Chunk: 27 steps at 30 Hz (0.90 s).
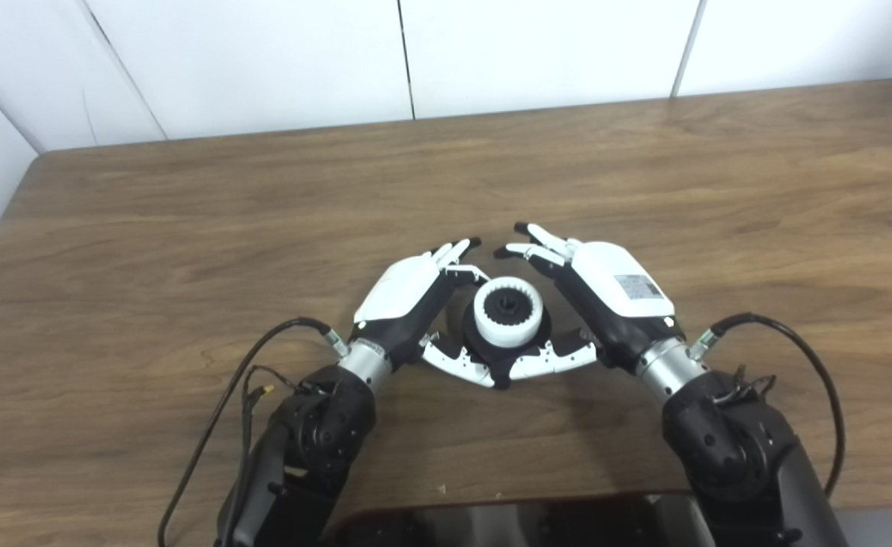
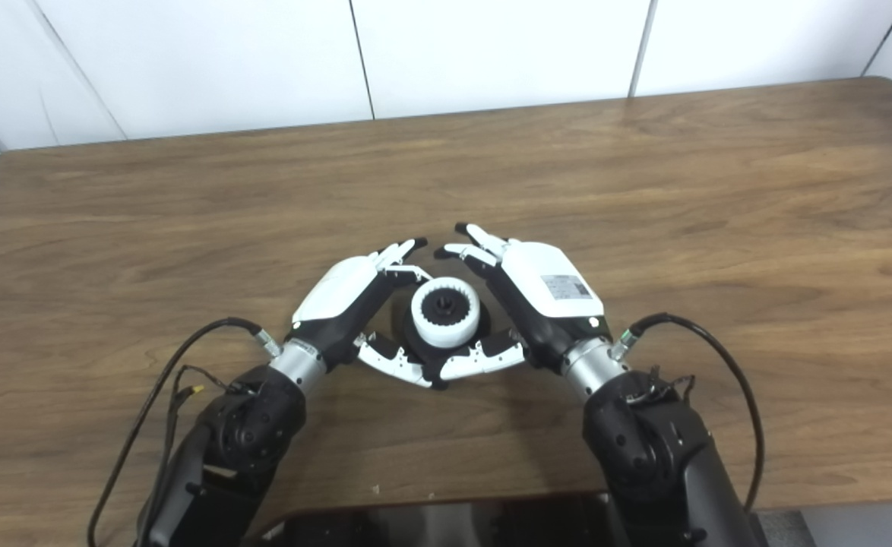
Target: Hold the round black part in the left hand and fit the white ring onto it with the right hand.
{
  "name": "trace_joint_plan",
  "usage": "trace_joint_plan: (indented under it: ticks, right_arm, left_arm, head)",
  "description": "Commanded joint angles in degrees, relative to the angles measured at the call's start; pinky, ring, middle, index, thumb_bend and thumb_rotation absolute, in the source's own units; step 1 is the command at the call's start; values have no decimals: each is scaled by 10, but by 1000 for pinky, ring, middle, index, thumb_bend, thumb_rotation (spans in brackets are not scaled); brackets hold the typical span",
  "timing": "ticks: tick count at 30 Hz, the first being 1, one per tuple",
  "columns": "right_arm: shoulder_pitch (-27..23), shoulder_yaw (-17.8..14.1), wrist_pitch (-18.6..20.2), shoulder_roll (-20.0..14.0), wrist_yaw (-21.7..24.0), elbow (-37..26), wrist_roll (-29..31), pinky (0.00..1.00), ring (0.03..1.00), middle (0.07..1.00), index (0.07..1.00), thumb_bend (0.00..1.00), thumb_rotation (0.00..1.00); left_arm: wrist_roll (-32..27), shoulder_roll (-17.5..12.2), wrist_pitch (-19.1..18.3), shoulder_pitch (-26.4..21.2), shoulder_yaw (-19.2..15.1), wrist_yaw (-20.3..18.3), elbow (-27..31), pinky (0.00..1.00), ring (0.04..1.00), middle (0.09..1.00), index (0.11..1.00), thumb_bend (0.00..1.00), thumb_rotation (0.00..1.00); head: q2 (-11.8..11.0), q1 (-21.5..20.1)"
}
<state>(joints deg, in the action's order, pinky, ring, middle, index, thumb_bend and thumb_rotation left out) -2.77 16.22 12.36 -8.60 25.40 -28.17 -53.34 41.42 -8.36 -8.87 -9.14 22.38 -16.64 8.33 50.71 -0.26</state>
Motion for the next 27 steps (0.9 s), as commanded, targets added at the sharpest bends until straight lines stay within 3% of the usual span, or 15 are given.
trace_joint_plan:
  ticks: [1, 14, 27]
  right_arm:
    - [-20, -3, 2, 2, 4, -25, 1, 913, 942, 997, 998, 1000, 530]
    - [-23, -6, 7, -7, 31, -28, 3, 936, 967, 1000, 1000, 1000, 534]
    - [-20, -62, 14, -72, 42, -14, 58, 946, 1000, 1000, 1000, 1000, 455]
  left_arm:
    - [-5, -1, 5, -24, -5, 3, 28, 1000, 1000, 1000, 610, 987, 326]
    - [-4, 2, 2, -23, -7, 4, 30, 1000, 1000, 1000, 604, 1000, 294]
    - [-3, 0, 6, -21, -8, 8, 29, 1000, 1000, 1000, 608, 997, 311]
  head:
    - [1, 0]
    - [-5, -1]
    - [-9, -2]
